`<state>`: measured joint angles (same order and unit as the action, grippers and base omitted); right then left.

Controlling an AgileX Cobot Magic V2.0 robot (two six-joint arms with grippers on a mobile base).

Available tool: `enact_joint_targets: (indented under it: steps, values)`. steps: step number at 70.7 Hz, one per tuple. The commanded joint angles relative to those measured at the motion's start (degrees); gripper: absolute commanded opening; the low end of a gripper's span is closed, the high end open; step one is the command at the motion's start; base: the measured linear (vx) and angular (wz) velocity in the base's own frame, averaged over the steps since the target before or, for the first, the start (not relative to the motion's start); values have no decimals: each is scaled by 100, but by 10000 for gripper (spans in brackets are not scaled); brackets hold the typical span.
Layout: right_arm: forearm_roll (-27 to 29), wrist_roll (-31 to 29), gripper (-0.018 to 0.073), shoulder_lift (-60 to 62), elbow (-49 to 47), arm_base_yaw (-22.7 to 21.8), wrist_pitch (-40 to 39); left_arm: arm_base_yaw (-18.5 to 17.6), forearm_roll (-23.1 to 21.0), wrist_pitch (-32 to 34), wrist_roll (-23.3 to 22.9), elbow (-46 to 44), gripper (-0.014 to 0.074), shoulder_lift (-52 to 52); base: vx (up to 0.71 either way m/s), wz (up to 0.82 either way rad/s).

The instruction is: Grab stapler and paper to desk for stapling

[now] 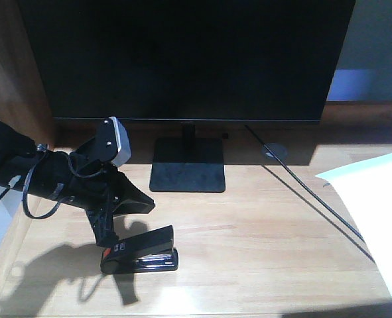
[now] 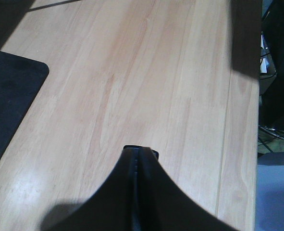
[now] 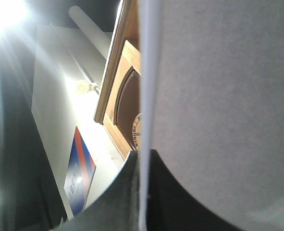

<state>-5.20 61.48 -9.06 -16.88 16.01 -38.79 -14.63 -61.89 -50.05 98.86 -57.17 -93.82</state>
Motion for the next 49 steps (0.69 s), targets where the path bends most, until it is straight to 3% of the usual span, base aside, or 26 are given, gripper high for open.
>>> enact_joint_targets:
  steps: [1,10,24,49]
  values:
    - [-30,-46,-4,-68,-183,-40,-244,-60,-290,30,-8,-105,-8,88,0,0]
    - [-30,-46,-4,-68,-183,-40,-244,-156,-284,177,57,-105,-8,-143,0,0]
    - [-30,-46,-4,-68,-183,-40,-244,-208,-320,263,549,-105,-8,-475,0,0]
    - [-30,-46,-4,-68,-183,-40,-244,-208,-335,271,588,-105,-8,-857,0,0]
